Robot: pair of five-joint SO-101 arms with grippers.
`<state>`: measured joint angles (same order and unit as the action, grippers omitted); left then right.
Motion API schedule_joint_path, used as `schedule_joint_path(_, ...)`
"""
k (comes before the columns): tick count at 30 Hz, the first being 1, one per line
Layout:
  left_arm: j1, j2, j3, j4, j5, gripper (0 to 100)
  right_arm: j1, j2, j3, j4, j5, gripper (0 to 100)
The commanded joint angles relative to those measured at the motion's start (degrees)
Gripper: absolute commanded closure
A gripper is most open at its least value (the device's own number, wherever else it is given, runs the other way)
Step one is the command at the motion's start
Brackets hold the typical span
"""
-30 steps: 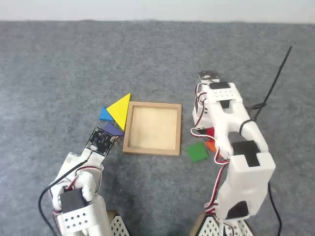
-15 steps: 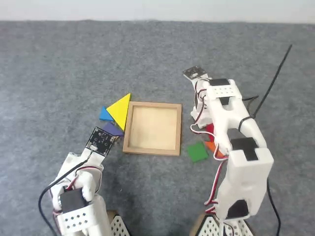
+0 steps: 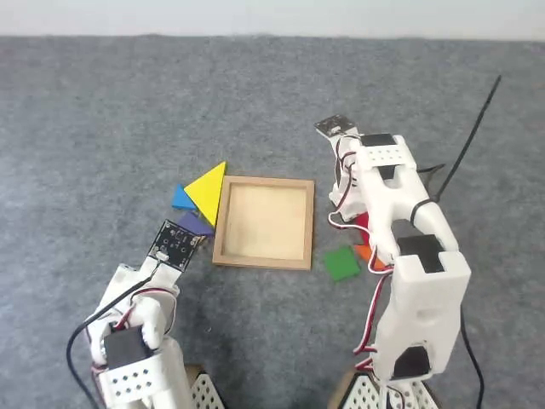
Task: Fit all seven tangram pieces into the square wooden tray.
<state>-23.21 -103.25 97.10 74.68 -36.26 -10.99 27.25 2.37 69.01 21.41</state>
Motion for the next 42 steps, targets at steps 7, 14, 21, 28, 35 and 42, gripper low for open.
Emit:
schedule_joint_path(7,-0.4,-1.1,-0.9,0.5,-0.4,89,1.3,-0.1,-1.8,1.7,5.4,61.6)
schedule_joint_path(14,-0.4,-1.1,-0.9,0.5,-0.4,89,1.6,0.0,-1.8,2.9,7.5,69.7)
schedule_joint_path(21,-0.4,-1.1,-0.9,0.5,-0.4,89,1.6,0.0,-1.7,4.4,7.9,66.4)
schedule_joint_path(28,-0.4,-1.1,-0.9,0.5,-0.4,89,2.6,-0.4,-0.3,4.4,7.7,61.6)
schedule_joint_path(35,-0.4,-1.1,-0.9,0.5,-0.4,89,2.8,-0.3,-0.4,5.0,7.8,61.9)
schedule_joint_path(42,-0.4,-1.1,-0.9,0.5,-0.4,89,2.9,-0.2,-0.5,5.2,7.9,68.9)
